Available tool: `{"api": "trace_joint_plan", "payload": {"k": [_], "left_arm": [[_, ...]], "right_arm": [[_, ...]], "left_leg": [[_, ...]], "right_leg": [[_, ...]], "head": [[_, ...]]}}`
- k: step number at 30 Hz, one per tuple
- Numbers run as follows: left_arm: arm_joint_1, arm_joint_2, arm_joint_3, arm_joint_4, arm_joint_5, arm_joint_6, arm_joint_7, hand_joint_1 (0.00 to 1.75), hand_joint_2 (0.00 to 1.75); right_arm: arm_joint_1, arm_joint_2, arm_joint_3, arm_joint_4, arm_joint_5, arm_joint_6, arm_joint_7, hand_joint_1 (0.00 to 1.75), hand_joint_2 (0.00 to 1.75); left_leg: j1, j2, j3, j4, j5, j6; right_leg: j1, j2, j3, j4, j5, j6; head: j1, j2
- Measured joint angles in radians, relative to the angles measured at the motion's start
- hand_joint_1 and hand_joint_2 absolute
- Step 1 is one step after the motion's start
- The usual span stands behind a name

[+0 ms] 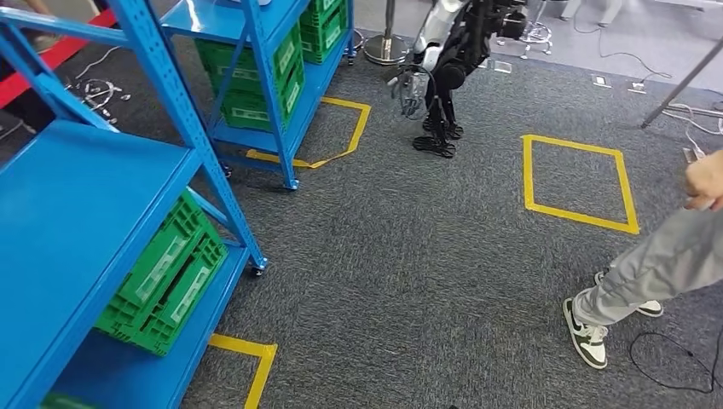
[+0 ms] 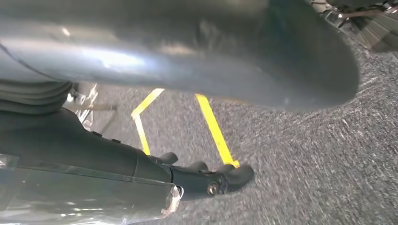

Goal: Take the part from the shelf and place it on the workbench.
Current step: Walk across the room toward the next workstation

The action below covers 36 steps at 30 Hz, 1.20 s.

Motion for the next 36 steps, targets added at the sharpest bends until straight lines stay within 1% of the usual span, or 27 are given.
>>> {"api": "trace_joint_plan", "payload": {"k": [1,3,5,6,7,8,9,10,12,14,16,17,18,20,22,23,24,25,26,27,28,29,31,32,34,35,36], "left_arm": [[0.000,0.000,0.000,0.000,0.000,0.000,0.000,0.00,0.00],[-0.002,0.000,0.000,0.000,0.000,0.000,0.000,0.00,0.00],[-0.004,-0.002,0.000,0.000,0.001,0.000,0.000,0.00,0.00],[-0.005,-0.003,0.000,0.000,0.001,0.000,0.000,0.00,0.00],[-0.004,-0.003,0.000,0.000,0.002,0.000,0.000,0.00,0.00],[-0.002,-0.003,0.000,0.000,0.002,0.000,0.001,0.00,0.00],[0.000,-0.002,0.000,0.001,0.003,0.000,0.001,0.00,0.00],[0.002,-0.002,0.000,0.001,0.003,0.000,0.001,0.00,0.00],[0.003,-0.002,0.000,0.001,0.003,0.000,0.001,0.00,0.00],[0.003,-0.004,0.000,0.001,0.004,0.000,0.000,0.00,0.00],[0.005,-0.004,0.000,0.001,0.004,0.000,0.000,0.00,0.00],[0.007,-0.003,0.000,0.001,0.004,0.000,0.000,0.00,0.00],[0.007,-0.002,0.000,0.001,0.004,0.000,0.001,0.00,0.00],[0.006,-0.001,0.000,0.001,0.006,0.000,0.003,0.00,0.00],[0.007,-0.001,0.000,0.001,0.007,-0.001,0.007,0.00,0.00],[0.009,-0.001,0.000,0.001,0.008,-0.002,0.009,0.00,0.00],[0.011,0.000,0.000,0.001,0.009,-0.002,0.011,0.00,0.00],[0.012,0.000,0.000,0.002,0.010,-0.003,0.012,0.00,0.00],[0.012,0.001,0.000,0.002,0.011,-0.003,0.013,0.00,0.00],[0.012,0.001,0.000,0.002,0.012,-0.003,0.014,0.00,0.00],[0.011,0.001,0.000,0.002,0.012,-0.003,0.015,0.00,0.00],[0.011,0.001,0.000,0.002,0.012,-0.003,0.015,0.00,0.00],[0.011,0.001,0.000,0.002,0.013,-0.003,0.017,0.00,0.00],[0.011,0.001,0.000,0.002,0.013,-0.003,0.017,0.00,0.00],[0.009,0.000,0.000,0.002,0.012,-0.002,0.018,0.00,0.00],[0.007,-0.001,0.000,0.003,0.011,-0.002,0.018,0.00,0.00],[0.006,-0.002,0.000,0.003,0.010,-0.002,0.019,0.00,0.00]], "right_arm": [[-0.001,0.000,0.000,0.000,0.000,0.000,0.000,0.00,0.00],[0.000,0.001,0.000,0.000,0.001,0.003,0.000,0.00,0.00],[0.003,0.001,0.000,0.000,0.003,0.006,0.000,0.00,0.00],[0.006,0.002,0.001,0.000,0.004,0.008,0.000,0.00,0.00],[0.008,0.002,0.001,0.000,0.004,0.008,0.000,0.00,0.00],[0.008,0.002,0.001,0.000,0.005,0.009,0.000,0.00,0.00],[0.008,0.002,0.001,0.000,0.005,0.009,0.000,0.00,0.00],[0.008,0.002,0.001,0.000,0.005,0.009,-0.001,0.00,0.00],[0.006,0.000,0.002,0.000,0.005,0.010,-0.004,0.00,0.00],[0.003,-0.003,0.002,0.000,0.004,0.012,-0.006,0.00,0.00],[-0.001,-0.003,0.003,0.000,0.004,0.014,-0.007,0.00,0.00],[-0.003,-0.002,0.004,0.000,0.003,0.015,-0.008,0.00,0.00],[-0.004,-0.002,0.005,0.000,0.004,0.016,-0.008,0.00,0.00],[-0.001,-0.002,0.006,0.000,0.004,0.019,-0.010,0.00,0.00],[0.004,-0.002,0.007,0.001,0.004,0.022,-0.012,0.00,0.00],[0.006,-0.001,0.008,0.001,0.005,0.024,-0.013,0.00,0.00],[0.006,-0.001,0.010,0.001,0.005,0.026,-0.014,0.00,0.00],[0.005,0.000,0.013,0.001,0.007,0.029,-0.015,0.00,0.00],[0.004,0.001,0.015,0.001,0.008,0.031,-0.016,0.00,0.00],[0.003,0.000,0.017,0.001,0.010,0.033,-0.016,0.00,0.00],[0.001,0.000,0.018,0.001,0.012,0.034,-0.016,0.00,0.00],[0.000,0.001,0.020,0.001,0.013,0.035,-0.016,0.00,0.00],[-0.004,0.002,0.023,0.001,0.014,0.036,-0.017,0.00,0.00],[-0.005,0.002,0.024,0.001,0.014,0.036,-0.017,0.00,0.00],[-0.003,0.003,0.025,0.001,0.013,0.036,-0.018,0.00,0.00],[-0.001,0.003,0.025,0.001,0.013,0.036,-0.018,0.00,0.00],[0.001,0.003,0.025,0.001,0.013,0.036,-0.018,0.00,0.00]], "left_leg": [[0.000,-0.014,-0.001,0.000,0.001,0.008],[0.001,-0.043,-0.001,-0.003,0.005,0.021],[-0.001,-0.073,-0.002,-0.003,0.008,0.032],[-0.004,-0.090,-0.002,-0.003,0.009,0.036],[-0.007,-0.108,-0.001,-0.003,0.010,0.039],[-0.010,-0.125,-0.001,-0.003,0.012,0.041],[-0.013,-0.142,0.000,-0.003,0.013,0.043],[-0.014,-0.158,0.001,-0.003,0.014,0.044],[-0.014,-0.186,-0.001,-0.002,0.017,0.042],[-0.011,-0.209,-0.008,-0.001,0.023,0.034],[-0.009,-0.227,-0.016,-0.002,0.029,0.021],[-0.012,-0.208,-0.021,0.003,0.024,0.017],[-0.014,-0.176,-0.030,0.021,0.009,0.012],[-0.014,-0.101,-0.071,0.111,-0.053,0.002],[-0.002,-0.087,-0.122,0.226,-0.104,-0.011],[0.004,-0.086,-0.132,0.252,-0.107,-0.017],[0.009,-0.082,-0.122,0.240,-0.090,-0.024],[0.014,-0.073,-0.094,0.192,-0.059,-0.029],[0.016,-0.050,-0.057,0.122,-0.029,-0.035],[0.014,-0.022,-0.023,0.060,-0.009,-0.035],[0.011,-0.002,-0.001,0.017,0.001,-0.030],[0.006,0.010,0.007,-0.002,0.001,-0.022],[0.001,-0.008,0.003,-0.004,0.000,-0.001],[0.002,-0.020,0.002,-0.005,0.002,0.007],[0.004,-0.048,0.001,-0.007,0.007,0.020],[0.004,-0.063,0.000,-0.008,0.009,0.025],[0.002,-0.079,-0.001,-0.007,0.011,0.030]], "right_leg": [[-0.002,-0.003,0.003,0.000,-0.004,0.003],[-0.008,0.033,-0.007,0.035,-0.036,0.009],[-0.010,0.086,-0.056,0.152,-0.103,0.010],[-0.009,0.098,-0.089,0.226,-0.133,0.008],[-0.008,0.103,-0.117,0.283,-0.149,0.005],[-0.006,0.105,-0.131,0.306,-0.144,-0.001],[-0.003,0.109,-0.128,0.288,-0.118,-0.007],[0.000,0.117,-0.109,0.234,-0.078,-0.015],[0.007,0.158,-0.059,0.099,-0.009,-0.030],[0.009,0.189,-0.031,0.027,0.010,-0.038],[0.008,0.176,-0.026,0.011,0.011,-0.039],[0.006,0.164,-0.024,0.002,0.017,-0.040],[0.004,0.151,-0.022,-0.007,0.023,-0.042],[0.003,0.123,-0.018,-0.019,0.031,-0.044],[0.002,0.092,-0.019,-0.019,0.031,-0.044],[0.001,0.077,-0.019,-0.019,0.030,-0.042],[-0.002,0.063,-0.018,-0.017,0.028,-0.039],[-0.005,0.050,-0.017,-0.015,0.025,-0.034],[-0.007,0.039,-0.016,-0.011,0.021,-0.028],[-0.007,0.030,-0.015,-0.005,0.016,-0.020],[-0.007,0.021,-0.015,0.000,0.012,-0.012],[-0.005,0.014,-0.014,0.003,0.009,-0.006],[-0.006,-0.003,-0.010,0.002,0.007,0.003],[-0.008,0.002,-0.009,0.004,0.001,0.008],[-0.012,0.044,-0.027,0.055,-0.041,0.016],[-0.012,0.074,-0.051,0.115,-0.077,0.017],[-0.012,0.092,-0.083,0.189,-0.113,0.016]], "head": [[0.004,0.000],[0.009,0.000],[0.015,0.000],[0.018,0.000],[0.022,0.000],[0.026,0.000],[0.030,0.000],[0.032,0.000],[0.035,0.000],[0.039,0.000],[0.043,0.000],[0.043,0.000],[0.038,0.000],[0.026,0.000],[0.015,0.000],[0.010,0.000],[0.006,0.000],[0.003,0.000],[0.000,0.000],[-0.004,0.000],[-0.006,0.000],[-0.006,0.000],[-0.002,0.000],[0.001,0.000],[0.005,0.000],[0.008,0.000],[0.011,0.000]]}}
